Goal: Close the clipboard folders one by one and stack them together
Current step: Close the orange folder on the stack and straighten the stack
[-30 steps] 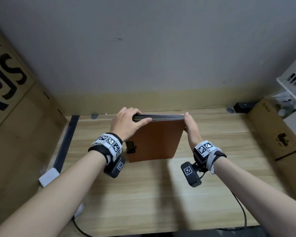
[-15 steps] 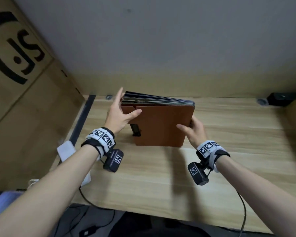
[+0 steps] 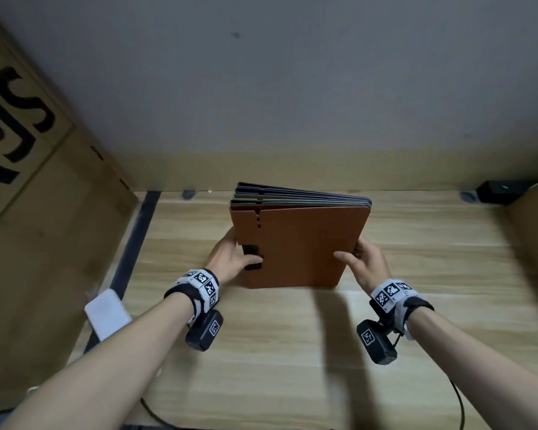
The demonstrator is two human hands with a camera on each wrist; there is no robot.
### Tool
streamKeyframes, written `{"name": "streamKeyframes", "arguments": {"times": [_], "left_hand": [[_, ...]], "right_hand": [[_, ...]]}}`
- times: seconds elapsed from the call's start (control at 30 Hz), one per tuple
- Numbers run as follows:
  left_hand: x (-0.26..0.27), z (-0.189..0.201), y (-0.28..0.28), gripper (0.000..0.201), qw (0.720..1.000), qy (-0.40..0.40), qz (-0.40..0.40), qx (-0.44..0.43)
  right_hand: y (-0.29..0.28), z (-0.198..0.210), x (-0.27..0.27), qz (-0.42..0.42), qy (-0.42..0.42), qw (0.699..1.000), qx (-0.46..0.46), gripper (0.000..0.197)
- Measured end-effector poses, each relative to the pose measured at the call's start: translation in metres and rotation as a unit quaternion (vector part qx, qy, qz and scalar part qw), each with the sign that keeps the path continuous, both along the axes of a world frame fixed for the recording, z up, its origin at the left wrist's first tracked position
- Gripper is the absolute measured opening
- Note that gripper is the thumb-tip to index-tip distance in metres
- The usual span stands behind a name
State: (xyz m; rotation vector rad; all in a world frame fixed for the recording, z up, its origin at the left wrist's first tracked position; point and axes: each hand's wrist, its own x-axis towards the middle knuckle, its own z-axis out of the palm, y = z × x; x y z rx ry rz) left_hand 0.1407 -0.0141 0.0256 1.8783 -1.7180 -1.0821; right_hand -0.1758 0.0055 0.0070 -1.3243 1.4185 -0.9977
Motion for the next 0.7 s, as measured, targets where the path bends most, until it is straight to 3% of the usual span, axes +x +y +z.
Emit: {"name": "streamKeyframes", "arguments": {"times": [0.2,0.33,0.47,0.7], "left_hand": [[0.026,0.018,-0.021,0.038,0.994,-0.064,-0.084,-0.032],[0.073,0.008,-0.045,0.058,0.997,-0.029,-0.070,0.030],[0.120,0.006,-0.067,0.055,0.991,0.055,-0.061,0.110],[0.207,-0.034,-0.093,0.062,0.981,0.072,0.042,0.175]], "right_hand": [[-0.028,0.009,0.024,0.003,0.021,0.999,0.026,0.039],[-0.062,0.013,0.062,0.027,0.018,0.995,0.091,0.036],[-0.097,0.000,0.113,0.059,0.042,0.983,0.167,0.037],[-0.143,-0.054,0.221,0.059,0.095,0.959,0.260,0.027]]}}
